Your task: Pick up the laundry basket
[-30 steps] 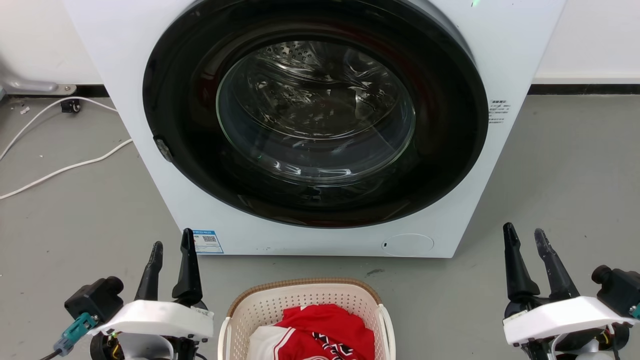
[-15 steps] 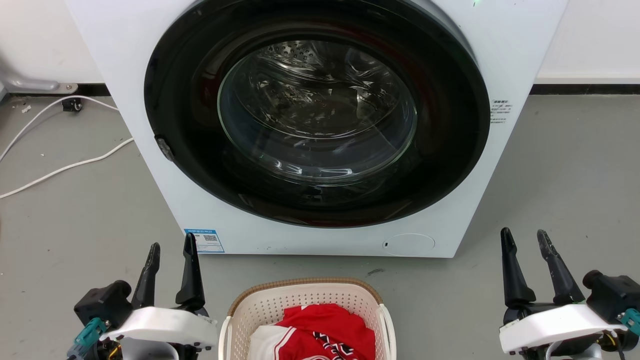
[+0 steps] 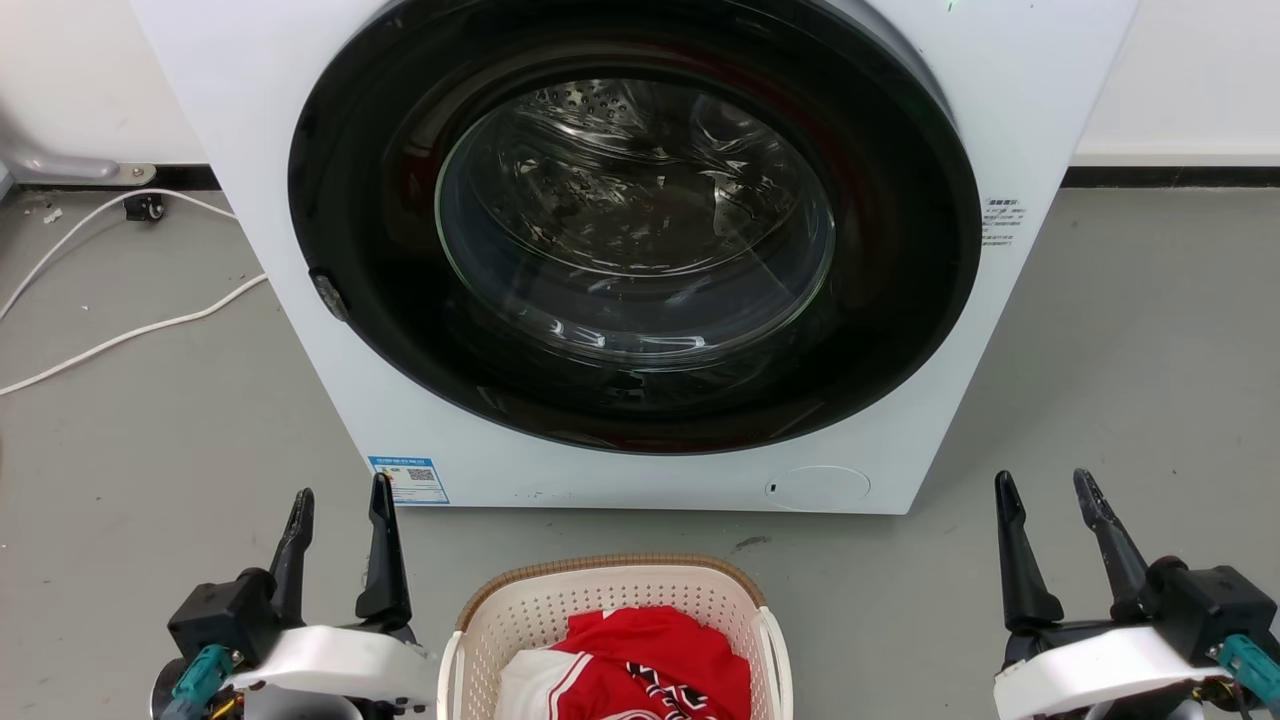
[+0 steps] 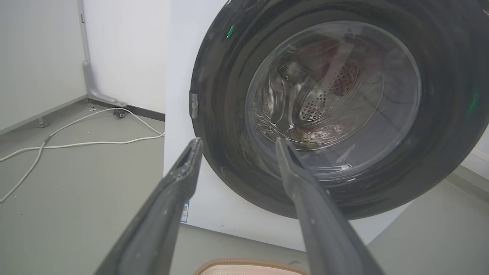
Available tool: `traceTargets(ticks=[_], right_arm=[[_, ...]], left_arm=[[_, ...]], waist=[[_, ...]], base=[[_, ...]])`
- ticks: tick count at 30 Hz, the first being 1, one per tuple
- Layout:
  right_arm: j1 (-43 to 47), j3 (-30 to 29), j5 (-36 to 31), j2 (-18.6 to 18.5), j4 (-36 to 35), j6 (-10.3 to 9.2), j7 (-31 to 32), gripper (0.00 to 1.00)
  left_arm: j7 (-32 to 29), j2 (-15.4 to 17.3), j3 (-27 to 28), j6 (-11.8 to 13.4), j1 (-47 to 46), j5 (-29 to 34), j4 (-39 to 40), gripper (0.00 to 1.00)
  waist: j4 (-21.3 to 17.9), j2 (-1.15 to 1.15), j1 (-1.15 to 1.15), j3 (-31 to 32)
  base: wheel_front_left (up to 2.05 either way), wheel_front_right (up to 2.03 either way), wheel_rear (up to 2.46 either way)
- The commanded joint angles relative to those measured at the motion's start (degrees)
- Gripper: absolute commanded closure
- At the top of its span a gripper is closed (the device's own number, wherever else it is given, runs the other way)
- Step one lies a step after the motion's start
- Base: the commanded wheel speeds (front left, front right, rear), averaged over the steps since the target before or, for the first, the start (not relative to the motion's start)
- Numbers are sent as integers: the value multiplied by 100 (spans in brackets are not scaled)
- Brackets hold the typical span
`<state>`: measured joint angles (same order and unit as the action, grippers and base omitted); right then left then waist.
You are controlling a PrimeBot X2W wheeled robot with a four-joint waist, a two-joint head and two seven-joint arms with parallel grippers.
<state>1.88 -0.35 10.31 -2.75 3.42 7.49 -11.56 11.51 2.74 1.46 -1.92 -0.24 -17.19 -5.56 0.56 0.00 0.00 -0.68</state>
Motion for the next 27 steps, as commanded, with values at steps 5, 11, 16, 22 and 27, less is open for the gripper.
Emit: traceTargets(ticks=[5,11,16,22,27], right_arm=[[81,11,-281,-20,-17,0,-84,0],[119,28,-537,-20,-16,-1,-155,0],[167,40,-740,-21,-50,-1,-215,0],[199,62,-899,-20,-81,-1,-277,0],[210,70,-979,-21,-77,-1,-332,0]], left_arm=[[91,20,-17,39,61,278,49,0],[152,20,-37,41,93,571,4,0],[224,20,-40,31,112,813,-53,0],[290,20,-55,27,126,1030,-84,0],[348,21,-62,41,163,1209,-107,0]], waist=[[-1,0,0,3],[-8,0,0,11],[-5,0,0,19],[9,0,0,22],[14,0,0,28]], base=[[0,0,0],[0,0,0],[0,0,0],[0,0,0],[0,0,0]])
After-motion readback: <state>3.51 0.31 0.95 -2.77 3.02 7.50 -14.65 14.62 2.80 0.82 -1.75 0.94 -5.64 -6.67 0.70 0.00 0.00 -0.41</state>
